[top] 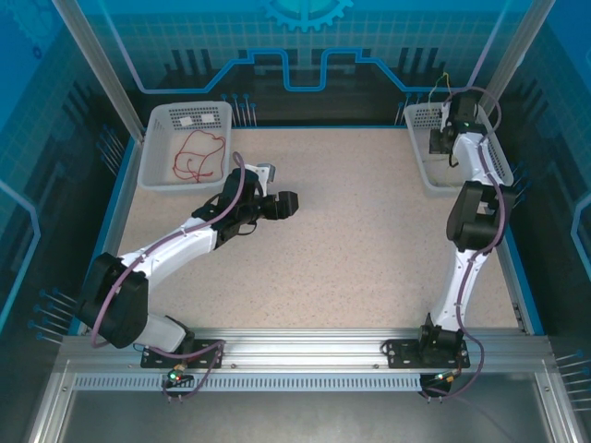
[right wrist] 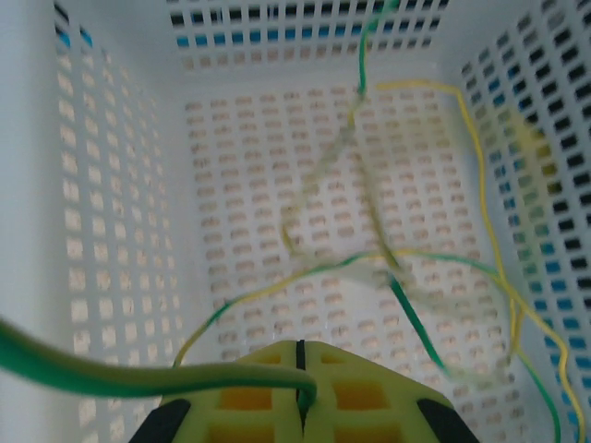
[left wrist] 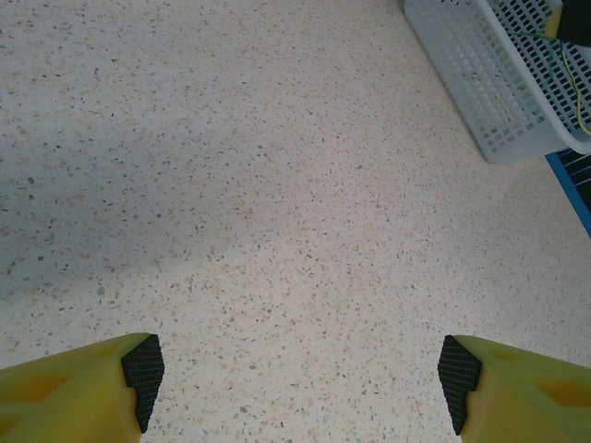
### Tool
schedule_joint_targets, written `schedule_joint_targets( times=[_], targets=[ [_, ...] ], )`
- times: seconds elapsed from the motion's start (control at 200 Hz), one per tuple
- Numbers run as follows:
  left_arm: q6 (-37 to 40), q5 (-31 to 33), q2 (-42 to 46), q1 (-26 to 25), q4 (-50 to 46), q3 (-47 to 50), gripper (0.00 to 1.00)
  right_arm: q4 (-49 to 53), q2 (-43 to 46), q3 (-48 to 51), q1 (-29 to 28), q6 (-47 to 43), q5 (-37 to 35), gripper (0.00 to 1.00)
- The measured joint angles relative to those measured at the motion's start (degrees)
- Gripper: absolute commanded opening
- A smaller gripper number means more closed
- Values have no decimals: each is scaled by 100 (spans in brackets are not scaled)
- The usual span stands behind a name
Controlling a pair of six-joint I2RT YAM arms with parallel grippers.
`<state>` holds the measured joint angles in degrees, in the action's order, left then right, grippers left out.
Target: Untangle the cables
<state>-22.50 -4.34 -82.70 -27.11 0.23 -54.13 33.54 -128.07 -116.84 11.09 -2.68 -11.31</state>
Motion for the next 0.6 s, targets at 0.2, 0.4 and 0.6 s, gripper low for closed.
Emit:
schedule_joint_targets(
  times=[0.2, 0.4, 0.6],
  targets=[
    [-2, 0, 0, 0, -2, 0, 82, -52, -470, -339, 13, -63, -24, 0],
    [0, 0, 0, 0, -46, 0, 82, 4, -892, -326, 98, -39, -31, 0],
    [0, 0, 0, 0, -131, -2, 82, 275, -1250, -496, 175, -31, -120, 0]
  ],
)
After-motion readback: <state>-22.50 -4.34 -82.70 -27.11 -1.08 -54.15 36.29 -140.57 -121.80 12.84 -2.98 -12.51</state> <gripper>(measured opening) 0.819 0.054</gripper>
